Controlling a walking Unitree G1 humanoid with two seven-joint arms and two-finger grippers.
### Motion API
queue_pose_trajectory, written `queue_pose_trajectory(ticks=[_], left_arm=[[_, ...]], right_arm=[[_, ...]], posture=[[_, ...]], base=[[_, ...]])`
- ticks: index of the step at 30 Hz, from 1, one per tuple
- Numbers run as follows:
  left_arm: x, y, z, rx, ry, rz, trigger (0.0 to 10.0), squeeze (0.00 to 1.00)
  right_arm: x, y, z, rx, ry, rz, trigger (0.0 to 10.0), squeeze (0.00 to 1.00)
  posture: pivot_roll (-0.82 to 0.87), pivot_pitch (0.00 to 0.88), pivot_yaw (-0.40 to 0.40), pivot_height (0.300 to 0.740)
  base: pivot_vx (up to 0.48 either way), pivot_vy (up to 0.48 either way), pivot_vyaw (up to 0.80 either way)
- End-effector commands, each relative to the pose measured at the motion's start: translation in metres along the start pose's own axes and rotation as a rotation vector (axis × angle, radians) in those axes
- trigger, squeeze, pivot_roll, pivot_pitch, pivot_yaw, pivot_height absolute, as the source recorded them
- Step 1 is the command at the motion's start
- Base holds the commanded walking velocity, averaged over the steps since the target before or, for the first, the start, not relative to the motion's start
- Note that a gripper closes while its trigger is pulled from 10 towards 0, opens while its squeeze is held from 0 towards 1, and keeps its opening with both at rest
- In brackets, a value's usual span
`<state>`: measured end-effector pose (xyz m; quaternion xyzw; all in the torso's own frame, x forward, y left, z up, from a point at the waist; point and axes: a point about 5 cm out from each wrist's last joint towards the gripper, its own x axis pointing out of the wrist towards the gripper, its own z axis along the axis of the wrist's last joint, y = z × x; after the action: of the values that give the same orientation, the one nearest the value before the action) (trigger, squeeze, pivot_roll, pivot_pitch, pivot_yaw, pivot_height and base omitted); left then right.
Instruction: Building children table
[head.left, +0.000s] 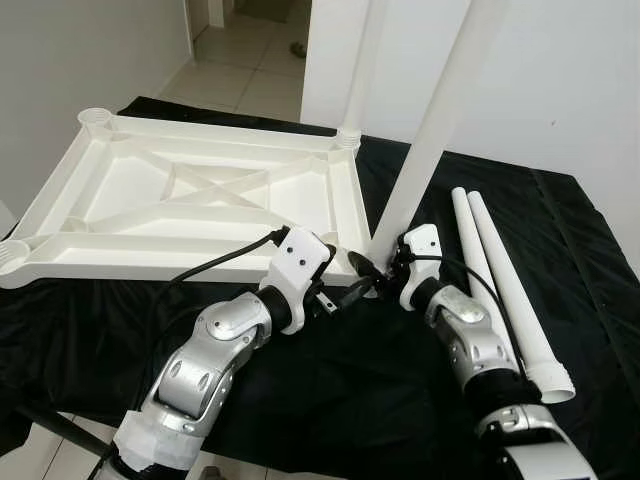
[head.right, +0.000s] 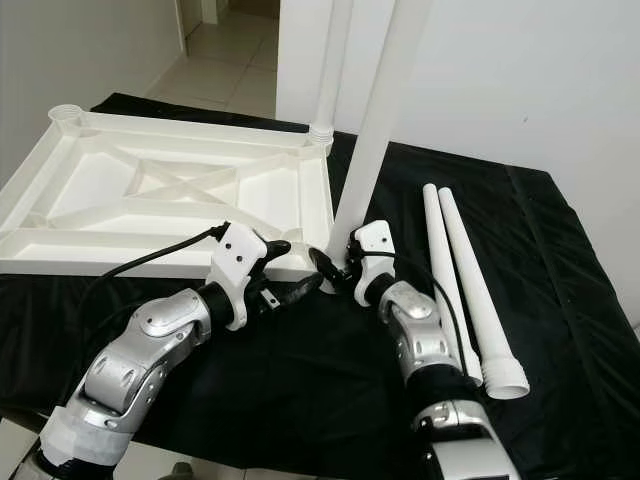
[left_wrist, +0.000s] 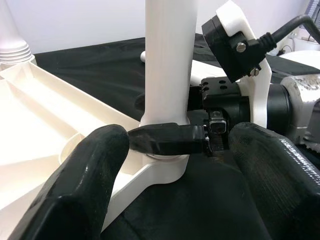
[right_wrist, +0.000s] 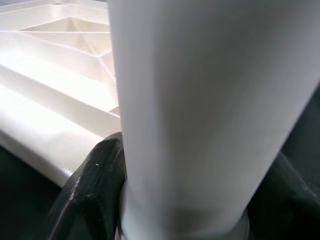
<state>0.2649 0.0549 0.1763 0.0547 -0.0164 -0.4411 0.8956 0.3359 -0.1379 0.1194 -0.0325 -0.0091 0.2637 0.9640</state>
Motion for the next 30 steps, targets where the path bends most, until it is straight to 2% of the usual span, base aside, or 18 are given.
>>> queue_pose_trajectory(ticks=[1, 3, 8, 9, 10, 14, 20, 21, 23, 24, 25, 26, 30], left_arm=[[0.004, -0.004, 0.002, 0.005, -0.007, -0.029, 10.0, 0.0], [0.004, -0.004, 0.002, 0.007, -0.006, -0.031, 10.0, 0.0], [0.004, -0.004, 0.001, 0.011, -0.001, -0.028, 10.0, 0.0], [0.005, -0.004, 0.001, 0.011, 0.001, -0.029, 10.0, 0.0], [0.005, -0.004, 0.001, 0.011, 0.001, -0.029, 10.0, 0.0], [0.005, -0.004, 0.0, 0.011, 0.003, -0.031, 10.0, 0.0], [0.004, -0.004, 0.0, 0.003, 0.002, -0.027, 10.0, 0.0], [0.004, -0.004, 0.0, 0.004, 0.001, -0.027, 10.0, 0.0], [0.004, -0.004, 0.0, 0.004, 0.0, -0.026, 10.0, 0.0], [0.004, -0.004, 0.0, 0.004, 0.0, -0.026, 10.0, 0.0], [0.004, -0.004, 0.0, 0.004, 0.0, -0.026, 10.0, 0.0], [0.004, -0.004, 0.0, 0.005, 0.0, -0.025, 10.0, 0.0], [0.004, -0.004, 0.0, 0.004, 0.0, -0.026, 10.0, 0.0]], right_arm=[[-0.009, -0.006, -0.015, 0.033, 0.073, -0.172, 0.0, 0.0], [-0.012, -0.003, -0.02, 0.054, 0.093, -0.272, 0.0, 0.0], [-0.016, 0.002, -0.023, 0.065, 0.108, -0.36, 0.0, 0.0], [-0.018, 0.007, -0.024, 0.052, 0.117, -0.428, 0.0, 0.0], [-0.018, 0.007, -0.024, 0.052, 0.117, -0.428, 0.0, 0.0], [-0.023, 0.017, -0.024, 0.048, 0.125, -0.571, 0.0, 0.0], [-0.027, 0.014, -0.017, 0.081, 0.102, -0.646, 0.0, 0.0], [-0.025, 0.018, -0.018, 0.08, 0.111, -0.625, 10.0, 0.0], [-0.025, 0.019, -0.017, 0.077, 0.111, -0.622, 10.0, 0.0], [-0.025, 0.018, -0.016, 0.075, 0.106, -0.633, 10.0, 0.42], [-0.025, 0.018, -0.016, 0.075, 0.106, -0.633, 10.0, 0.42], [-0.025, 0.015, -0.013, 0.074, 0.087, -0.642, 10.0, 1.0], [-0.023, 0.006, -0.007, 0.084, 0.039, -0.599, 10.0, 1.0]], posture=[[0.17, 0.007, -0.088, 0.74], [0.16, 0.005, -0.085, 0.74], [0.16, 0.005, -0.085, 0.74], [0.16, 0.003, -0.081, 0.74], [0.16, 0.003, -0.081, 0.74], [0.17, 0.003, -0.087, 0.74], [0.17, 0.001, -0.091, 0.74], [0.17, 0.001, -0.091, 0.74], [0.17, 0.001, -0.091, 0.74], [0.17, 0.0, -0.092, 0.74], [0.17, 0.0, -0.092, 0.74], [0.17, 0.0, -0.093, 0.74], [0.17, 0.0, -0.092, 0.74]], base=[[0.0, 0.0, 0.0], [0.0, 0.0, 0.0], [0.0, 0.0, 0.0], [0.0, 0.0, 0.0], [0.0, 0.0, 0.0], [0.0, 0.0, 0.0], [0.0, 0.0, 0.0], [0.0, 0.0, 0.0], [0.0, 0.0, 0.0], [0.0, 0.0, 0.0], [0.0, 0.0, 0.0], [0.0, 0.0, 0.0], [0.0, 0.0, 0.0]])
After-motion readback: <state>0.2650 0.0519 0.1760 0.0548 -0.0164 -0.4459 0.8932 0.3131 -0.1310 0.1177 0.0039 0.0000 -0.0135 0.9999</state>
